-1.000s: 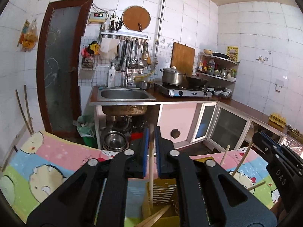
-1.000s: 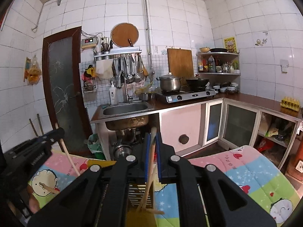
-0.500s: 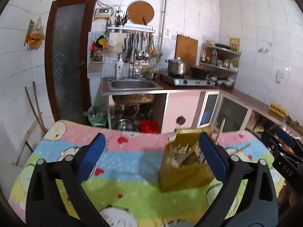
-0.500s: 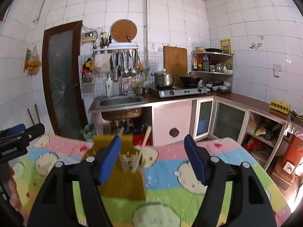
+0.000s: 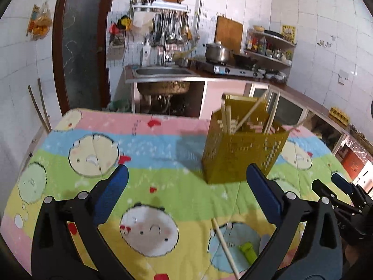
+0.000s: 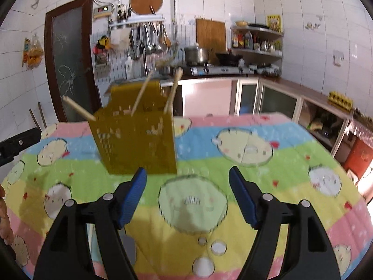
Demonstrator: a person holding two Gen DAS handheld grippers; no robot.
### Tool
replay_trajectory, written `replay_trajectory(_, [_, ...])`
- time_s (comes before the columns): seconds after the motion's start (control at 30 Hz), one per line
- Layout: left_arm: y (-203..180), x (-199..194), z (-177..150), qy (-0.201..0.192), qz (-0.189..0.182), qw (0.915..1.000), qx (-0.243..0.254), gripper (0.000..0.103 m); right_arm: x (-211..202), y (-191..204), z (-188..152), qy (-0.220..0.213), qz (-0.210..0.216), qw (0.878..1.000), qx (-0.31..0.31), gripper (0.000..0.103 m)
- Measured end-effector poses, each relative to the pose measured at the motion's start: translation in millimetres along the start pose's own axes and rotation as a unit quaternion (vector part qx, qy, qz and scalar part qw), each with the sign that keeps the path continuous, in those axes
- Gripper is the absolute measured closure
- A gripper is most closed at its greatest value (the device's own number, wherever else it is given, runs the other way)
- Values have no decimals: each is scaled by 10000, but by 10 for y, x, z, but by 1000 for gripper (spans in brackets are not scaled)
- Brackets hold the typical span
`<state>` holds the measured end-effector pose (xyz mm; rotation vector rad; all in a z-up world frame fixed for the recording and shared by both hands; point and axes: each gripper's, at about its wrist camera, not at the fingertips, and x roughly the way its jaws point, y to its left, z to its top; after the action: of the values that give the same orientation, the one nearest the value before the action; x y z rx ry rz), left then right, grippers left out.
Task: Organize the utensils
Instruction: 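Lower the left tool to a chopstick while the right tool approaches the light-blue spoon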
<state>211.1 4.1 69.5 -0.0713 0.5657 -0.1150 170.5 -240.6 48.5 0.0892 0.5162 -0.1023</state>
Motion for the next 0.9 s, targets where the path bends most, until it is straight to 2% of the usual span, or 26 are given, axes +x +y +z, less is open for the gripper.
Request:
replay_trajectory(0.33, [169,270,-400,669,29,9976,-190,5,6,145,-366,345,-33,9993,-106,31])
replay_trajectory(0.67, [181,502,-750,1362,221,9904,39,5,86,379,-701,978,180,9948,-211,31])
replay_trajectory(0.9, [185,597,-818,1573,305,9871,44,5,74,503,-770,1157,308,9923,-329,31])
